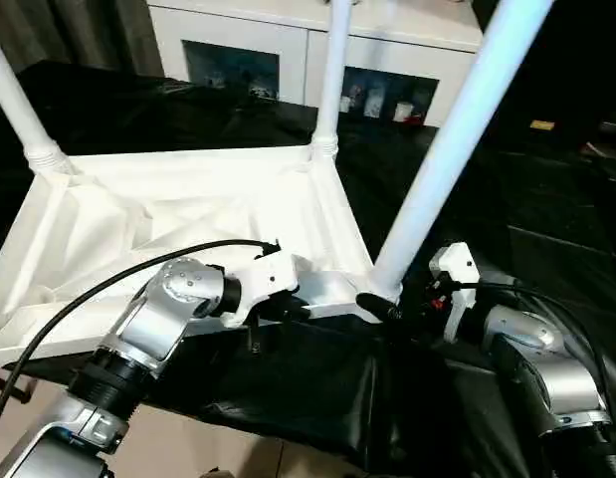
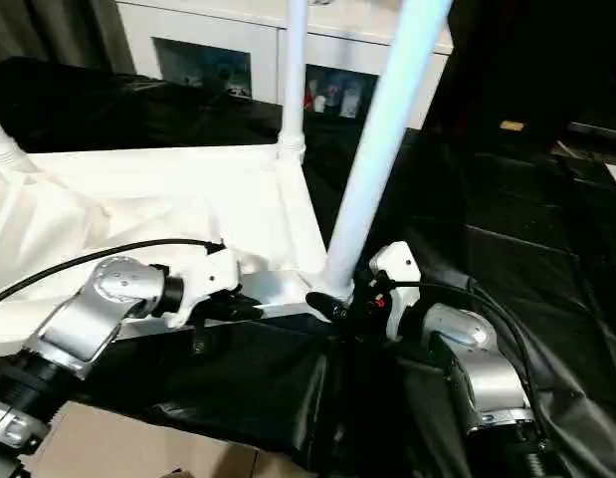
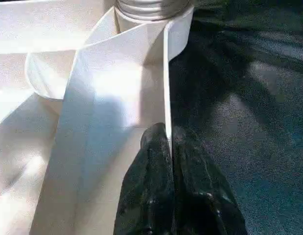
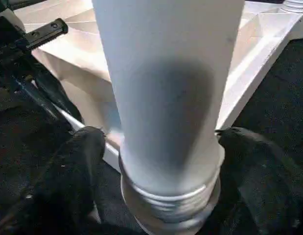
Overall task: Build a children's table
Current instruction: Rotate leg to tighten
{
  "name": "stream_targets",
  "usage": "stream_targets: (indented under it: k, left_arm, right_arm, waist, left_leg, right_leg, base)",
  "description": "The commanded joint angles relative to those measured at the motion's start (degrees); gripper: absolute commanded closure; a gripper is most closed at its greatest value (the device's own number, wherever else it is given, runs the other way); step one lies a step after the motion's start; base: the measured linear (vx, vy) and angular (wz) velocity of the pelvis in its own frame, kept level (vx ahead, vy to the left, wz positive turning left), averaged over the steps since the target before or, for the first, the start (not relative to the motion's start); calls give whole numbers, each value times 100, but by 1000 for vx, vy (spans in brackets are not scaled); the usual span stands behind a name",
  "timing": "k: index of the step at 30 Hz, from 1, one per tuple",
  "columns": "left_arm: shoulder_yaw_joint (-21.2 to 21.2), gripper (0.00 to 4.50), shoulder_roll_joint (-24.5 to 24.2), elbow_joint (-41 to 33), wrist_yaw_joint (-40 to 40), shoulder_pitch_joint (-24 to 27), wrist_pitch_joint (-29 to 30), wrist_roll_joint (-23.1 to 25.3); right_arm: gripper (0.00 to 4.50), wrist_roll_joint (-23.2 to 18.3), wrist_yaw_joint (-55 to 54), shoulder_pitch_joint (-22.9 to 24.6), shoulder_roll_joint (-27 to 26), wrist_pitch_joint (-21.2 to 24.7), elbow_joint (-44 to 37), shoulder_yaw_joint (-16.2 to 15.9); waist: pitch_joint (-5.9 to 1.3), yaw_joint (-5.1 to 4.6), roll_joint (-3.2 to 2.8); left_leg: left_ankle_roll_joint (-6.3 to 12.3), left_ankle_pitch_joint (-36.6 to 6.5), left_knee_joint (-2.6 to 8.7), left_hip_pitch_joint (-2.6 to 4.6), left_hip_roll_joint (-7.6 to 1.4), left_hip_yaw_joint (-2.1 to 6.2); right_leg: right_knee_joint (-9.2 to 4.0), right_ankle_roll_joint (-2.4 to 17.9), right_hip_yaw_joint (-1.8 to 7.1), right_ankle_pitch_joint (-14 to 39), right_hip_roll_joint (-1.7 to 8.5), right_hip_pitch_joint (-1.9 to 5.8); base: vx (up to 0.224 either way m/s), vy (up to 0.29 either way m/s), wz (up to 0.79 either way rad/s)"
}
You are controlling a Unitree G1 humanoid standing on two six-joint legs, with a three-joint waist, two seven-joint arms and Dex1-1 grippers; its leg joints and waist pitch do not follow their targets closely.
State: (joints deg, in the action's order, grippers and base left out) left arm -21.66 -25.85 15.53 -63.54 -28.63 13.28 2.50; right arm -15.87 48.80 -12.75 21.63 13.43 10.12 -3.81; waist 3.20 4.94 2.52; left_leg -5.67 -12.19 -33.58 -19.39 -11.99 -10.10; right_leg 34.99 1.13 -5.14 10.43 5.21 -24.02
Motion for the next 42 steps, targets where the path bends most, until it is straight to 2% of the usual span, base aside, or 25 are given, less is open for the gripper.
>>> stream_targets:
  k: [1,4,10,16,22,24,28,30,32,34,35,36,37,38,39,40,41,42]
  left_arm:
    - [25,450,-26,-149,-55,27,-125,-24]
    - [12,450,-39,-144,-52,22,-127,-28]
    - [-16,450,-60,-153,-49,48,-131,-32]
    - [-18,450,-74,-167,-37,79,-104,-34]
    - [59,450,-29,-24,186,23,17,9]
    - [66,450,-4,9,232,12,37,14]
    - [96,450,85,24,346,10,128,-6]
    - [296,450,453,141,833,-82,510,-99]
    - [436,450,707,238,1124,-158,731,-190]
    - [484,450,840,317,1254,-211,784,-236]
    - [533,450,1175,614,1726,-379,948,-166]
    - [548,450,1312,755,1942,-455,1014,-113]
    - [614,450,1535,965,2282,-576,1118,-78]
    - [702,450,1764,1152,2592,-693,1220,-65]
    - [893,450,2136,1447,3108,-879,1321,-111]
    - [956,450,2278,1561,3285,-952,1351,-132]
    - [1010,450,2583,1828,3659,-1136,1321,-112]
    - [989,450,2678,1922,3778,-1206,1281,-72]
  right_arm:
    - [70,-18,71,65,80,55,-108,59]
    - [102,-43,99,53,75,26,-63,38]
    - [158,19,150,64,30,-67,2,-96]
    - [183,81,174,112,-3,-125,62,-169]
    - [186,239,-106,89,-67,-88,417,-174]
    - [186,275,-255,67,-111,-51,536,-136]
    - [186,360,-614,11,-228,82,764,-63]
    - [186,448,-1167,-101,-480,338,1046,8]
    - [186,472,-1468,-174,-649,432,1215,56]
    - [186,487,-1662,-250,-764,444,1360,85]
    - [186,560,-2275,-535,-1101,378,1879,177]
    - [186,583,-2537,-668,-1240,337,2114,222]
    - [186,581,-2955,-870,-1437,270,2470,329]
    - [187,559,-3375,-1068,-1620,214,2810,450]
    - [187,488,-3978,-1347,-1873,85,3299,649]
    - [187,441,-4176,-1455,-1974,18,3490,731]
    - [187,296,-4618,-1712,-2220,-187,3896,957]
    - [187,239,-4781,-1806,-2314,-269,4028,1051]
  waist:
    - [-361,4,3]
    - [-365,10,5]
    - [-393,9,14]
    - [-388,8,18]
    - [-391,4,12]
    - [-372,-2,13]
    - [-351,-21,9]
    - [-343,-55,20]
    - [-345,-72,20]
    - [-348,-92,23]
    - [-344,-97,0]
    - [-340,-121,2]
    - [-325,-142,5]
    - [-337,-165,-12]
    - [-334,-159,2]
    - [-316,-197,-15]
    - [-343,-189,68]
    - [-347,-187,35]
  left_leg:
    - [403,-461,369,-47,-118,-15]
    - [349,-511,367,-52,-115,-9]
    - [415,-242,334,-68,-98,-4]
    - [418,-324,334,-65,-100,-8]
    - [396,-364,332,-56,-102,-5]
    - [353,-495,349,-53,-104,-3]
    - [164,-883,386,-25,-105,14]
    - [118,-915,396,-27,-105,10]
    - [16,-1072,401,-11,-91,29]
    - [26,-1077,397,-22,-78,26]
    - [41,-1108,395,-17,-63,27]
    - [40,-1159,393,-11,-58,16]
    - [-2,-1312,397,-1,-34,30]
    - [-46,-1357,393,-2,-32,41]
    - [-61,-1380,390,14,-30,49]
    - [-80,-1529,374,45,-16,38]
    - [-53,-1561,376,33,-13,55]
    - [-23,-1532,371,22,-5,51]
  right_leg:
    - [-312,1320,325,496,295,412]
    - [-318,1253,326,609,297,413]
    - [-259,1327,322,195,282,426]
    - [-273,1316,321,344,284,423]
    - [-269,1320,317,372,280,416]
    - [-298,1289,315,558,286,414]
    - [-386,1053,311,1291,293,401]
    - [-402,1033,314,1376,286,395]
    - [-442,937,297,1737,288,383]
    - [-460,886,305,1780,286,375]
    - [-475,864,300,1874,283,367]
    - [-491,860,301,1971,282,340]
    - [-541,743,272,2401,272,334]
    - [-561,659,270,2648,302,325]
    - [-589,589,251,2757,290,323]
    - [-623,524,235,2958,278,268]
    - [-643,393,207,3033,284,307]
    - [-630,381,215,2973,282,293]
  base:
    - [0,0,0]
    - [0,0,0]
    - [0,0,0]
    - [0,0,0]
    - [0,0,0]
    - [0,0,0]
    - [0,0,0]
    - [0,0,0]
    - [0,0,0]
    - [0,0,0]
    - [0,0,0]
    - [0,0,0]
    - [0,0,0]
    - [0,0,0]
    - [0,0,0]
    - [0,0,0]
    - [0,0,0]
    - [0,0,0]
